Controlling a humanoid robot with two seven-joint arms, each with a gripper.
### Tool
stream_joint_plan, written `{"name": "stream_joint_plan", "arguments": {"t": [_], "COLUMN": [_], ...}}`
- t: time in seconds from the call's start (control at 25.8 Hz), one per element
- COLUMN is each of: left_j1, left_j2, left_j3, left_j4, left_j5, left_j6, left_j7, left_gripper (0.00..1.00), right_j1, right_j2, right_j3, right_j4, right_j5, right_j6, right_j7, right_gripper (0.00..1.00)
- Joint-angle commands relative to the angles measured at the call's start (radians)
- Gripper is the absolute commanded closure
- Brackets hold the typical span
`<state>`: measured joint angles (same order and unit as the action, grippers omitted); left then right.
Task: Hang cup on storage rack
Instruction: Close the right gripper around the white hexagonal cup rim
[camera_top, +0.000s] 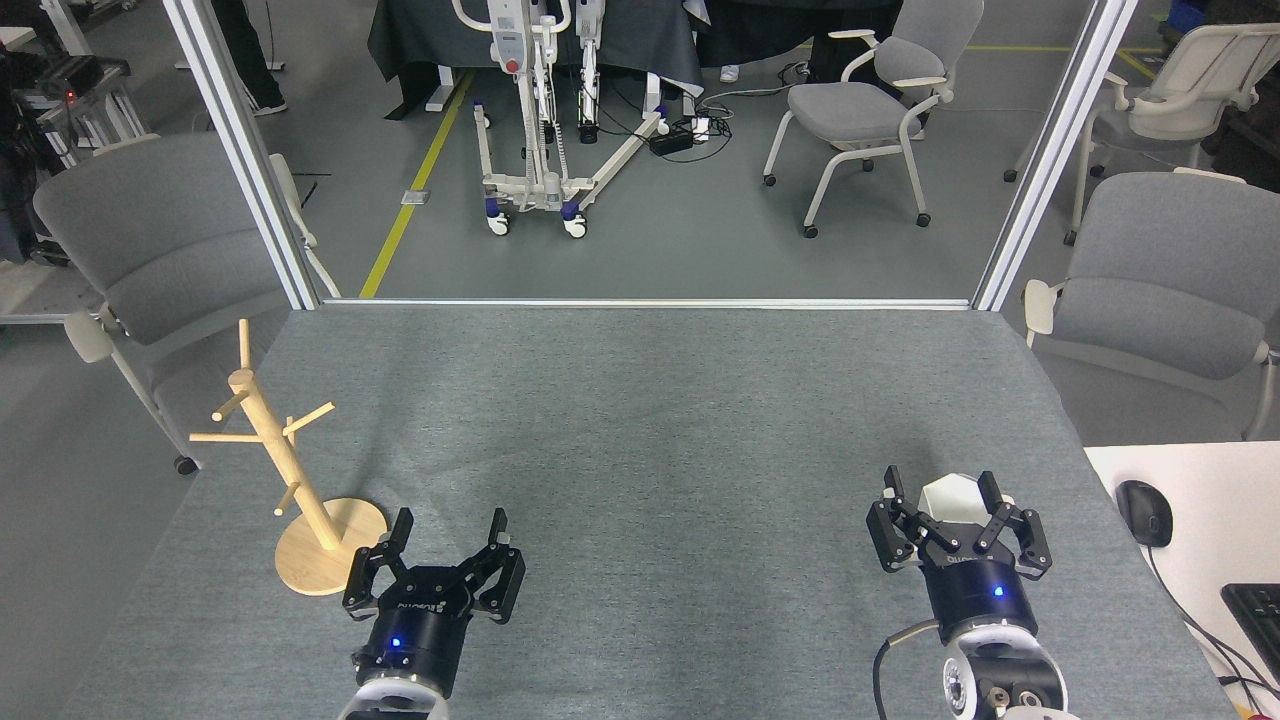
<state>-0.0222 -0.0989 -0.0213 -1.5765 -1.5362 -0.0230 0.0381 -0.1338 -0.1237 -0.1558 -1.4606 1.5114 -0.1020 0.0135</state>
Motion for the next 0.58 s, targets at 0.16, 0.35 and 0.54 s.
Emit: {"name": "stream_joint_plan", "arguments": {"t": [0.16,0.35,0.54], "left_j1": [-0.012,-0.038,-0.039], "left_j2": [-0.004,-0.002,0.004], "left_j3": [0.003,0.001,-0.002], "left_j4": [-0.005,-0.022,-0.028], "left_j5": [-0.001,0.005,0.005], "left_j6": [-0.003,-0.002,-0.011], "left_j7": [-0.001,-0.014,-0.01], "left_gripper": [0.0,0.0,0.01], "right_j1": [0.026,0.02,0.019], "right_j2": [-0.001,-0.004,-0.007], "right_j3": [0.005,-0.004,-0.002], "right_j4": [-0.001,0.0,-0.003], "right_j5": [0.001,0.0,0.0], "right_j6": [-0.01,-0.007,-0.008], "right_j7": [-0.001,0.0,0.0], "right_gripper": [0.0,0.0,0.0]}}
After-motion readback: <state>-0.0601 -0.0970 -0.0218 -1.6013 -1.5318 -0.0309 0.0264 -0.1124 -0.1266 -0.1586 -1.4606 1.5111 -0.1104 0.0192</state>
